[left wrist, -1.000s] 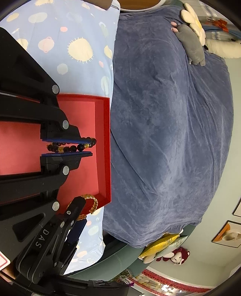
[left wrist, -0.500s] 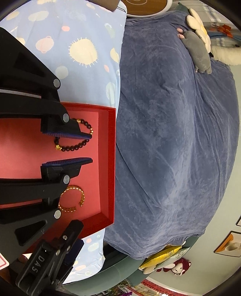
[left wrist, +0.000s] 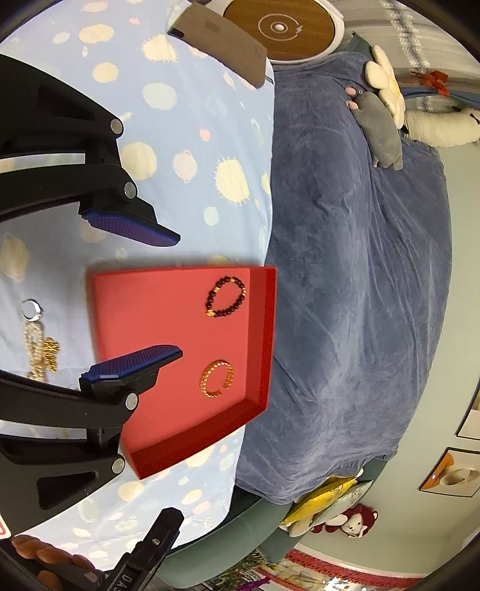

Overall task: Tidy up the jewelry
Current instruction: 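Grasp the gold watch with the right tool while the left tool withdraws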

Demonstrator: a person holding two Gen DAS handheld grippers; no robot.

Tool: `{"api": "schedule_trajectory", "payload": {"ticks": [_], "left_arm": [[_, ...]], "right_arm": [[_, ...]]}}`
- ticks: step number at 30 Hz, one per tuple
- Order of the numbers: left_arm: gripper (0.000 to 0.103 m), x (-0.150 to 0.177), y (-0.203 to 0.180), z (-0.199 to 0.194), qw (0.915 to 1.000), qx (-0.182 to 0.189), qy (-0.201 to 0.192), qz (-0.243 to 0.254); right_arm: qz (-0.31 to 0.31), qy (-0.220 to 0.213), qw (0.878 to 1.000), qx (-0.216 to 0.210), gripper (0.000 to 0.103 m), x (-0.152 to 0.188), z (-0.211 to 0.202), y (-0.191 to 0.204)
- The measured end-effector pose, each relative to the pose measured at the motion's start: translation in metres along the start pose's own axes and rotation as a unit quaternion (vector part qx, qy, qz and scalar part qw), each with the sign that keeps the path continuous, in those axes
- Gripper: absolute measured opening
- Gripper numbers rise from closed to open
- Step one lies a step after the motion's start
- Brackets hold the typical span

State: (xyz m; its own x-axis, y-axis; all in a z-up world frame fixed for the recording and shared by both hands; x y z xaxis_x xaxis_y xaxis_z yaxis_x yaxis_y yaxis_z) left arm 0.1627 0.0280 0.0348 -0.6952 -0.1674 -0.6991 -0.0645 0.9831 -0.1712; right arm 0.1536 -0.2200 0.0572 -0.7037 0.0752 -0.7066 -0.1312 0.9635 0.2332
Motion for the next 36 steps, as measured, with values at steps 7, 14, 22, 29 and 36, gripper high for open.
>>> {"api": "schedule_trajectory", "payload": {"ticks": [7,14,22,29,36], "left_arm": [[0.053,0.060,-0.005,-0.024,0.9993,0.015,0.032,-0.011],[0.053,0.094,-0.030,-0.031,0.9972,0.043,0.032,0.052],[0.055,0.123,-0.030,-0.012,0.9933,0.044,0.064,0.086],[0.055,0.131,-0.029,-0.012,0.9918,0.049,0.074,0.092],[0.056,0.135,-0.034,-0.012,0.9907,0.052,0.078,0.099]], "right_arm": [[-0.010,0.021,1.000,0.013,0.075,0.057,-0.028,-0.008],[-0.031,0.060,0.997,0.022,0.075,0.099,-0.027,-0.014],[-0.035,0.090,0.995,0.036,0.074,0.125,-0.015,-0.034],[-0.039,0.108,0.993,0.026,0.064,0.134,-0.004,-0.036],[-0.051,0.108,0.992,0.026,0.060,0.136,0.004,-0.035]]}}
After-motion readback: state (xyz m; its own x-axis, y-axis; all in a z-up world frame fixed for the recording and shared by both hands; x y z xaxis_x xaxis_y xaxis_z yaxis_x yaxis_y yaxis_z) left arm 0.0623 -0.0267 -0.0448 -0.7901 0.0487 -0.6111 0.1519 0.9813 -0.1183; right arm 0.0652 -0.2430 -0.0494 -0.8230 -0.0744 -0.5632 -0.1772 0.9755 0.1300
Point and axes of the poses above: each gripper's, at about its wrist camera, not at the fingertips, and z roughly the way its jaws point, y to its left, x to its underside, the point moved 3 cm from there along z, roughly the way its jaws point, and after that the axes turned 2 degrees about -z, right-handed, at the moved point
